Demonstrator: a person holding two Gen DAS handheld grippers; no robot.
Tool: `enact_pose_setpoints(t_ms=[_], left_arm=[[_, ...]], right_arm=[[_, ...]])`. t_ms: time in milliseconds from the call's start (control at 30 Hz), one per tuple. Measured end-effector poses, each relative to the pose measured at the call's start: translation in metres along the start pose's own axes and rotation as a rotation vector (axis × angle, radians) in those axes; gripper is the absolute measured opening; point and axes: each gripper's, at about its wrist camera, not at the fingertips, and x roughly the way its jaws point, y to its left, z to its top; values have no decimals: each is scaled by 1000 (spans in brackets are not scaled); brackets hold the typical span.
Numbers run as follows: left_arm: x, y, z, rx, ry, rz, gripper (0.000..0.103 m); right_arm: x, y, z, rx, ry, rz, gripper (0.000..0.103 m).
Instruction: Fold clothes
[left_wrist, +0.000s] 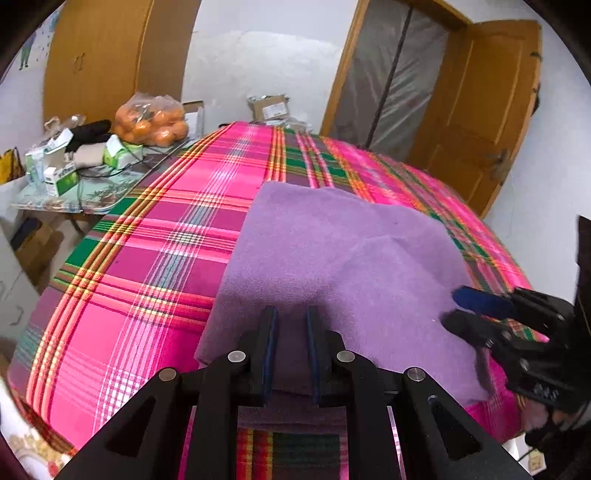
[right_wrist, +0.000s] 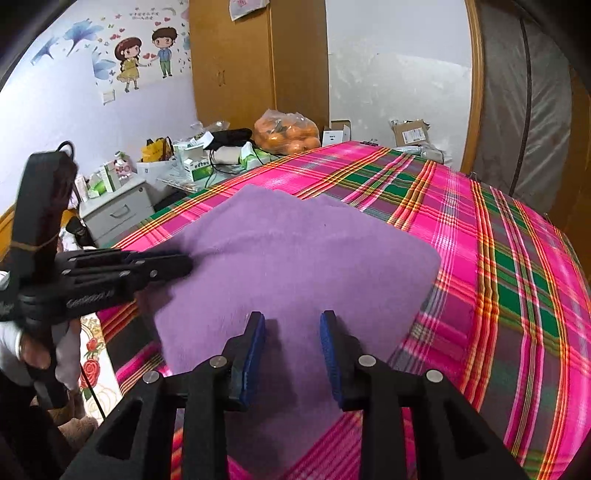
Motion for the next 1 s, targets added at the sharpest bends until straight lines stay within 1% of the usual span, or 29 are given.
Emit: enact_pose_setpoints(t_ms=[67,167,400,700,900,1000], left_arm=[[1,-6,2,10,14,38,16],[2,-11,4,16,27,76,16],[3,-12,4,15,30,88,16],[1,-13,4,12,29,97,17],[-6,-9,12,5,5,139,17],[-4,-4,16,2,5,155,17]], right_arm=[[-5,0,-6,0,-9,3,32],[-5,0,-8,3,-18,4,32],[-6,0,-12,11,-39,6,32],[-4,0,-13,13,-40,8,32],[-3,-1,-13,14,-33,20,33],[-2,-2,-12,14,-32,25,33]])
